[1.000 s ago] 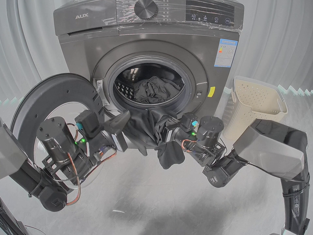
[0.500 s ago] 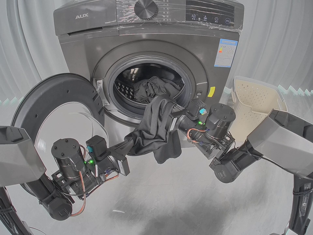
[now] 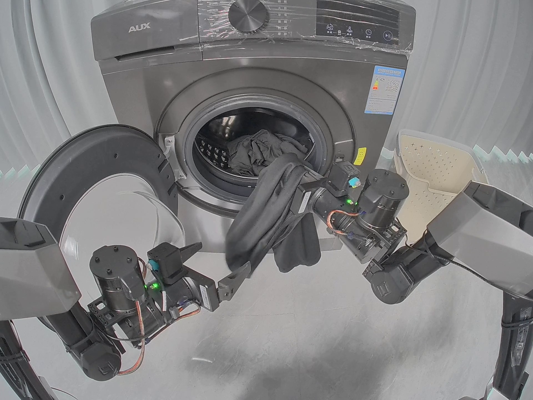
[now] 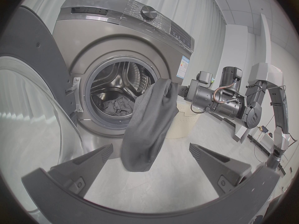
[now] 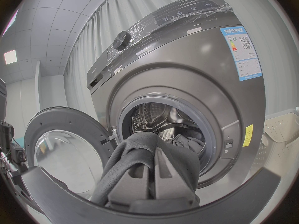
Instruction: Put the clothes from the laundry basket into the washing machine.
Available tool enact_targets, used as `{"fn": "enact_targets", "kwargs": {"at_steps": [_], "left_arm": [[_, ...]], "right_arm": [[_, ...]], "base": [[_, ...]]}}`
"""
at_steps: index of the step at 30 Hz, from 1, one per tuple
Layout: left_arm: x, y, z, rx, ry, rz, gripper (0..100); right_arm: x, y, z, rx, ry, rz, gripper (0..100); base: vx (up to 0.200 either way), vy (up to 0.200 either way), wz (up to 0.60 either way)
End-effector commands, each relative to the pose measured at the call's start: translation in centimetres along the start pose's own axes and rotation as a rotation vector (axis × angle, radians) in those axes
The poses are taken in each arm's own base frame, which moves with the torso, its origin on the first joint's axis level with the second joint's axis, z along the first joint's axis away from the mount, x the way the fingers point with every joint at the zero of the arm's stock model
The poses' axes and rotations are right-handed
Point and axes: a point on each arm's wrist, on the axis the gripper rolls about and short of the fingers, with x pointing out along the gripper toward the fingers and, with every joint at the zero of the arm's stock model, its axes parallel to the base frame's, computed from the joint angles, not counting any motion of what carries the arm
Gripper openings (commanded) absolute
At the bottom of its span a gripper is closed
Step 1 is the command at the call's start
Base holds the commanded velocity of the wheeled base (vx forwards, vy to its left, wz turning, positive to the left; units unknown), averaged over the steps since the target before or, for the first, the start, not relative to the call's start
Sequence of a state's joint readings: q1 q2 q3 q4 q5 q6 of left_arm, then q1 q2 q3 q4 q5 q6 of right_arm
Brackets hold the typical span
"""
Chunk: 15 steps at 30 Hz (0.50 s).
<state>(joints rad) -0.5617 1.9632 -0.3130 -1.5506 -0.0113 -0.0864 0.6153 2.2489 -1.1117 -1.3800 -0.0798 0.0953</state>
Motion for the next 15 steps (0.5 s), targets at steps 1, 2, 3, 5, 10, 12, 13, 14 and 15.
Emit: {"fn": "enact_targets", "kwargs": {"at_steps": [1,2,3,5,10,12,13,14,15], "left_arm": [[-0.1,0.0,-0.2,0.001,0.008,0.0,100],[-0.1,0.0,-0.2,0.0,0.011,0.0,100],[-0.2,0.0,-0.3,0.0,0.014,0.0,100],[-0.4,0.0,-0.5,0.002,0.025,0.001,100],[-0.1,0.2,-0.2,0.0,0.012,0.008,100],[0.2,0.3,0.1,-0.002,-0.007,0.009,100],[0.4,0.3,0.2,-0.002,-0.016,0.01,100],[0.7,0.3,0.5,-0.002,-0.03,0.012,100],[0.9,0.3,0.6,-0.003,-0.036,0.013,100]], "right_arm": [[0.0,-0.2,0.3,0.001,-0.009,-0.004,0],[0.0,-0.2,0.5,0.001,-0.012,-0.003,0],[0.0,-0.2,0.5,0.001,-0.012,-0.003,0],[0.1,-0.5,0.6,0.001,-0.016,-0.011,0],[0.0,-0.4,0.6,0.003,-0.017,-0.007,0],[-0.1,-0.1,0.7,0.005,-0.02,-0.001,0],[-0.1,0.0,0.8,0.006,-0.021,0.002,0],[-0.3,0.2,0.9,0.007,-0.019,0.009,0],[-0.4,0.3,1.0,0.007,-0.017,0.014,0]], "base": [[0.0,0.0,0.0],[0.0,0.0,0.0],[0.0,0.0,0.0],[0.0,0.0,0.0],[0.0,0.0,0.0],[0.0,0.0,0.0],[0.0,0.0,0.0],[0.0,0.0,0.0],[0.0,0.0,0.0]]}}
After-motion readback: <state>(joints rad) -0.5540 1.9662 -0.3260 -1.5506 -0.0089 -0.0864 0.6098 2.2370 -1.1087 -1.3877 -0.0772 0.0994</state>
